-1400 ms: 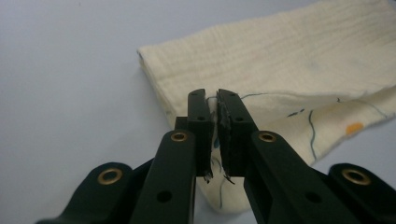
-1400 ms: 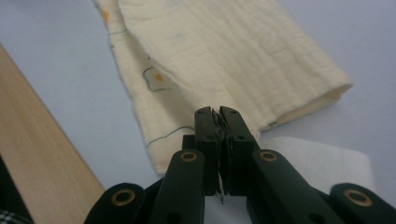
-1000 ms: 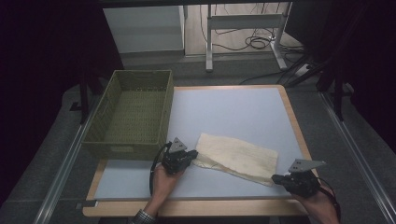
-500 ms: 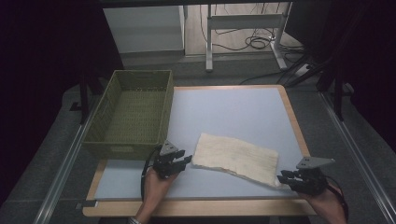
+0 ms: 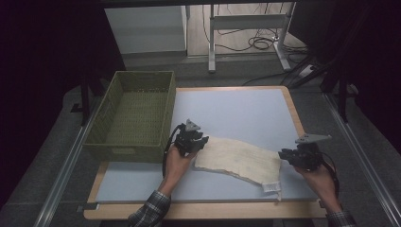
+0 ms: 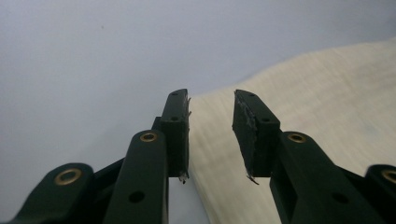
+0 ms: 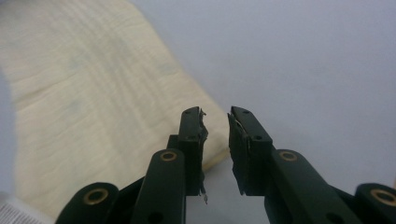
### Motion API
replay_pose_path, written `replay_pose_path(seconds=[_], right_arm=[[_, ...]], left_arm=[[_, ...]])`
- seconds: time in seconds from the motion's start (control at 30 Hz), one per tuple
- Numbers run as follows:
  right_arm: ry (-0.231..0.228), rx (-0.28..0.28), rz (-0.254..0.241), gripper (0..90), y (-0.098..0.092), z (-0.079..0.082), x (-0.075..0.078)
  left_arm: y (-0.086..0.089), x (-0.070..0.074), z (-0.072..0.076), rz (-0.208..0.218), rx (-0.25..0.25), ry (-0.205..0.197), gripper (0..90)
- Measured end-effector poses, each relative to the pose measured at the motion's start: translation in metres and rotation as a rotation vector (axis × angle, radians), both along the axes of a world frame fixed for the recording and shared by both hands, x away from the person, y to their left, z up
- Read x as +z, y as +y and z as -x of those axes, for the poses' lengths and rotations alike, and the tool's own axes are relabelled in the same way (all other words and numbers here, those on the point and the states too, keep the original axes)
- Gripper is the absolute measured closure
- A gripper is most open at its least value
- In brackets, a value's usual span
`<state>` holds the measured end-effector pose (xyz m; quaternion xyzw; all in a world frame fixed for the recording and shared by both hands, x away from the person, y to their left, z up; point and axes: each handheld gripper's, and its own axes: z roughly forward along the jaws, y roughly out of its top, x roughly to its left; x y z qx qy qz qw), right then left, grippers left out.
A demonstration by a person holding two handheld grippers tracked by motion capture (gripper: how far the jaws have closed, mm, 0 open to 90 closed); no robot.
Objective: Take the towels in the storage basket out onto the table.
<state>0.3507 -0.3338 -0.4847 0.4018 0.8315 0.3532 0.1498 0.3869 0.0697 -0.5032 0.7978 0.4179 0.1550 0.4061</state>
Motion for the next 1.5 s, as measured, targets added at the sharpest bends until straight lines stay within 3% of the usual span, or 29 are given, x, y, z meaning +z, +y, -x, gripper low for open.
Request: replay_pose_path(seconds=[0.1,0.27,0.3,0.37,0.4,0.47,0.5,0.57,0.6,0.67,0.83,1.13,1.2,1.3,1.33,1.5], right_arm=[[0.021,-0.015,0.011,70.2,0.003,-0.012,-0.010],[0.054,-0.028,0.037,63.1,0.006,-0.016,-0.027],[0.038,-0.025,0.032,63.1,0.005,-0.015,-0.028],[0.034,-0.022,0.046,66.8,0.006,-0.013,-0.027],[0.036,-0.014,0.046,75.3,0.007,-0.012,-0.027],[0.049,0.013,0.038,83.0,0.008,-0.011,-0.027],[0.047,0.023,0.056,84.2,0.010,-0.011,-0.026],[0.034,0.029,0.094,84.8,0.012,-0.013,-0.024],[0.024,0.022,0.109,84.9,0.013,-0.016,-0.022],[0.024,0.009,0.095,84.9,0.011,-0.025,-0.021],[0.013,-0.013,0.082,84.8,0.010,-0.050,-0.018],[0.023,-0.045,0.060,84.6,0.024,-0.100,-0.020],[0.042,-0.048,0.062,84.2,0.027,-0.105,-0.022],[0.045,-0.037,0.054,82.9,0.027,-0.104,-0.021],[0.044,-0.037,0.046,82.5,0.026,-0.102,-0.020],[0.044,-0.012,0.029,75.2,0.021,-0.085,-0.010]], left_arm=[[-0.003,-0.005,-0.018,-0.015,0.011,0.007,61.8],[-0.009,-0.025,-0.034,-0.099,0.013,0.026,51.2],[-0.010,-0.029,-0.035,-0.115,0.010,0.031,50.9],[-0.007,-0.035,-0.036,-0.071,0.007,0.040,51.4],[-0.006,-0.035,-0.036,-0.045,0.009,0.053,54.5],[-0.005,-0.035,-0.034,-0.035,-0.014,0.057,63.7],[-0.006,-0.034,-0.033,-0.037,-0.030,0.061,74.5],[-0.007,-0.032,-0.029,-0.068,-0.026,0.013,84.0],[-0.006,-0.031,-0.027,-0.046,-0.017,0.002,85.0],[-0.003,-0.029,-0.025,-0.022,-0.009,0.005,85.3],[0.002,-0.028,-0.017,-0.030,-0.002,0.003,85.2],[0.015,-0.026,0.010,0.002,0.010,0.013,86.2],[0.017,-0.025,0.012,0.024,0.010,0.017,84.9],[0.016,-0.022,0.007,0.026,0.012,0.020,67.0],[0.014,-0.022,0.005,0.026,0.010,0.024,65.9],[0.010,-0.029,0.000,-0.040,0.014,0.027,60.0]])
